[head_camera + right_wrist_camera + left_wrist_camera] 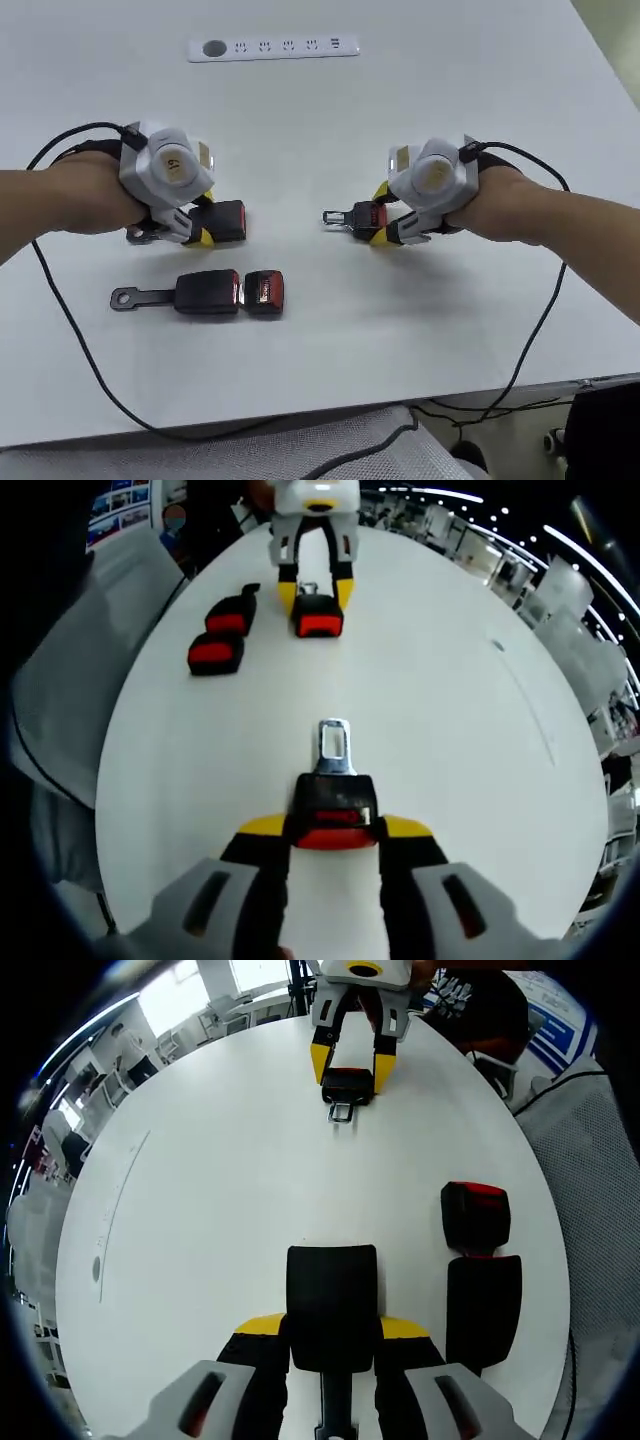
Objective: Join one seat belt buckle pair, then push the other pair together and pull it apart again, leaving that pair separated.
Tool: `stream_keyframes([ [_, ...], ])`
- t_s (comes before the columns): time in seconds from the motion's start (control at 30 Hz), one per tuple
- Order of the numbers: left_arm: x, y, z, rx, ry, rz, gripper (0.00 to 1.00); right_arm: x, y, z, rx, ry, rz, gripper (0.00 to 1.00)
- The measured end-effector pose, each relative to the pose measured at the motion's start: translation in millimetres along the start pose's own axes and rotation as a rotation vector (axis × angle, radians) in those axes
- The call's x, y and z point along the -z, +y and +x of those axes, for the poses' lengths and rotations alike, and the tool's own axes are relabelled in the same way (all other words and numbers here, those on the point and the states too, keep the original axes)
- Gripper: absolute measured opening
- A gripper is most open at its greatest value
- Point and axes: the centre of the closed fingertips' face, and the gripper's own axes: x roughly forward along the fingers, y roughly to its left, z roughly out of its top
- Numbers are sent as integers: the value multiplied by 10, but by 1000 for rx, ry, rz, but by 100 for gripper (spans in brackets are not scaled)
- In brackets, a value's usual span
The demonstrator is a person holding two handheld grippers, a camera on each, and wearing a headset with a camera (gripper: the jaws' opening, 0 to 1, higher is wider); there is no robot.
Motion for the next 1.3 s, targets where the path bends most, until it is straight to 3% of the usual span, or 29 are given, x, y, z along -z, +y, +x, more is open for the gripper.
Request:
stream_keyframes([
  [0.13,-10,-10,-6,-8,5,43,33,-5,-4,14,-5,10,21,35],
  [0.27,-17,9,0,-5,31,32,33,-3,-51,21,11,13,29,39],
  [0.37,-5,30,-11,-8,8,-1,34,10,-98,26,22,8,74,43],
  [0.4,5,47,-23,-18,-3,-3,35,16,-149,17,51,8,75,47],
  [0.53,11,88,-135,-69,-22,-39,40,-13,-106,-71,61,-14,107,48],
  [0.6,44,26,-208,-88,-4,-8,43,-52,-100,-140,92,-35,108,49],
  [0.67,66,-71,-289,-101,-13,-7,44,-139,-79,-212,123,-89,158,51],
  [0.7,58,-88,-328,-117,-35,-25,45,-202,-35,-280,144,-127,175,53],
  [0.77,83,-188,-415,-130,-78,-103,47,-251,64,-357,159,-154,190,56],
  [0.93,163,-426,-661,-188,-144,-185,56,-331,289,-500,207,-224,234,67],
  [1.0,180,-523,-770,-212,-182,-251,60,-348,386,-539,211,-254,258,71],
  [1.07,235,-609,-867,-244,-196,-263,64,-313,466,-535,208,-255,272,73],
  [1.2,364,-806,-996,-260,-232,-389,74,-322,631,-594,214,-280,320,81],
  [1.3,439,-898,-1095,-289,-267,-440,82,-328,736,-658,234,-300,346,87],
])
